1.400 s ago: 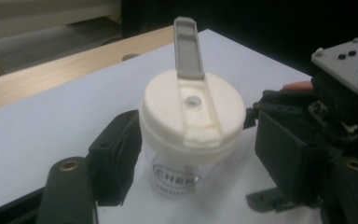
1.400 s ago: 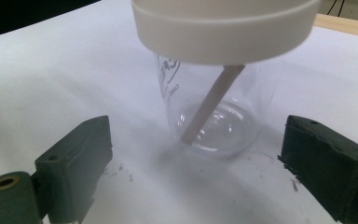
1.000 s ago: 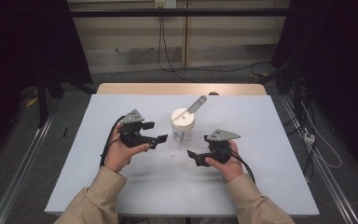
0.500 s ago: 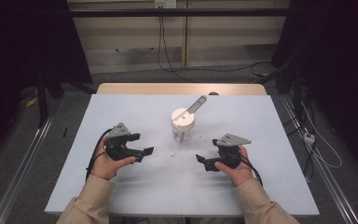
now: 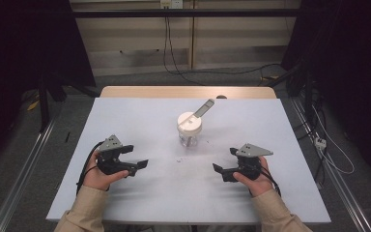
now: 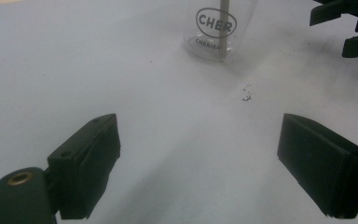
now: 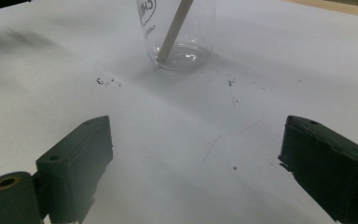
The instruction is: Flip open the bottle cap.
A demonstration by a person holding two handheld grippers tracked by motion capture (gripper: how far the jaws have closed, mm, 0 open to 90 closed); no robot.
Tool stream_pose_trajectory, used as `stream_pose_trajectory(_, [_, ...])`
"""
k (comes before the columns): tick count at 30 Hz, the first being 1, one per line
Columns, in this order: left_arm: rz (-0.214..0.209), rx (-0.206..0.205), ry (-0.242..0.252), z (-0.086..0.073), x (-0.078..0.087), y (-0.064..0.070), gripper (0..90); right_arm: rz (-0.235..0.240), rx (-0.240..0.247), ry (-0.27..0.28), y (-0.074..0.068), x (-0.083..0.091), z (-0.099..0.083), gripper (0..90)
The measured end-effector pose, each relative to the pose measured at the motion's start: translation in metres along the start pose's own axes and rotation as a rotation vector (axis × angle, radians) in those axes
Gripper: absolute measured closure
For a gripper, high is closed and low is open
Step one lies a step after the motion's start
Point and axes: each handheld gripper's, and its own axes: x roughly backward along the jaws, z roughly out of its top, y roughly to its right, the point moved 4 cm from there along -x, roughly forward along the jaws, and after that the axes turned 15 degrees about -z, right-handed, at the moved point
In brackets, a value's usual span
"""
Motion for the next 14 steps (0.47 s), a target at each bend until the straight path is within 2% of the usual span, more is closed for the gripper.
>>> stream_pose_trajectory(6, [0.014,-0.005,-0.01,-0.008,0.006,0.0,10.1,-0.014,-0.001,0.002,0.008,0.008,-0.005,8.9])
stream_pose_trajectory(11, [0.022,0.008,-0.004,-0.011,0.008,-0.001,6.9,-0.033,-0.003,0.004,0.016,0.015,-0.01,9.3])
stream_pose_trajectory(14, [0.026,0.012,0.015,-0.011,0.011,-0.002,6.6,-0.041,-0.016,0.008,0.021,0.02,-0.012,9.2])
